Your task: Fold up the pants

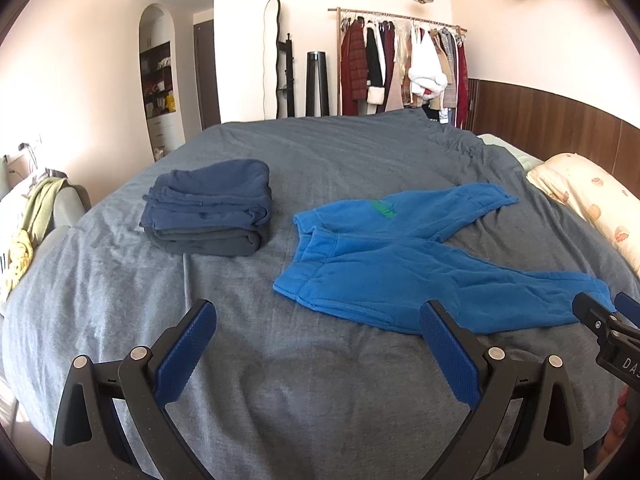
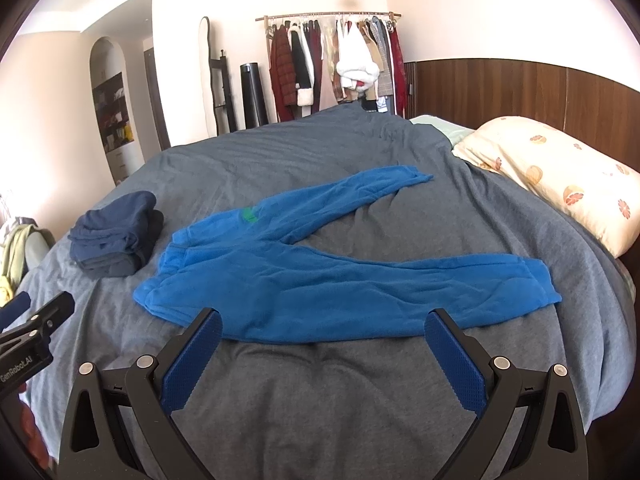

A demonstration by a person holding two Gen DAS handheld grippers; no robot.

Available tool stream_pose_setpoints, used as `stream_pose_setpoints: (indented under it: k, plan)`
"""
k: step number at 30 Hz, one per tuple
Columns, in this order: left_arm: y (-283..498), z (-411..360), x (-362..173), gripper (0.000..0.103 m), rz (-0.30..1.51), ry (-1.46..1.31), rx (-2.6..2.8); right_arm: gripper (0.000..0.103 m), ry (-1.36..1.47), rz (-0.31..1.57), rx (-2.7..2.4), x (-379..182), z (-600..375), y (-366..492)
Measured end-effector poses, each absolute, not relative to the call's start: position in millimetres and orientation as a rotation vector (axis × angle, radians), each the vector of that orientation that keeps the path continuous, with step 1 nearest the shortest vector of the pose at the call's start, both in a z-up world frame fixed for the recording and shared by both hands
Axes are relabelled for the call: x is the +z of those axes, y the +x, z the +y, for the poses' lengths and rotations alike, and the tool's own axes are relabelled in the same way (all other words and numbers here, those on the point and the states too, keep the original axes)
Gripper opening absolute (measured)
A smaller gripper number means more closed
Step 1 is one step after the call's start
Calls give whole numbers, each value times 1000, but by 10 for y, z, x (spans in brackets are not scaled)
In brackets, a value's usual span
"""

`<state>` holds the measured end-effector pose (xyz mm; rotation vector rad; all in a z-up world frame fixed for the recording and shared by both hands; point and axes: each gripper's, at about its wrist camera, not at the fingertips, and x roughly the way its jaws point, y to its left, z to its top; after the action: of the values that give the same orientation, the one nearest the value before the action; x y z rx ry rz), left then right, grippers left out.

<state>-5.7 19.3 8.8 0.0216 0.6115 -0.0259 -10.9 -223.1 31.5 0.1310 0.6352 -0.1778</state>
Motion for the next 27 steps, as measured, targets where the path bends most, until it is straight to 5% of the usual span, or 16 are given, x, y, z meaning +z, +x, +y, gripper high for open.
stream_pose_setpoints:
  k: [27]
  plan:
    - [703,274,-546,102,732,33,9,101,188,764,-237,-370,-2353,483]
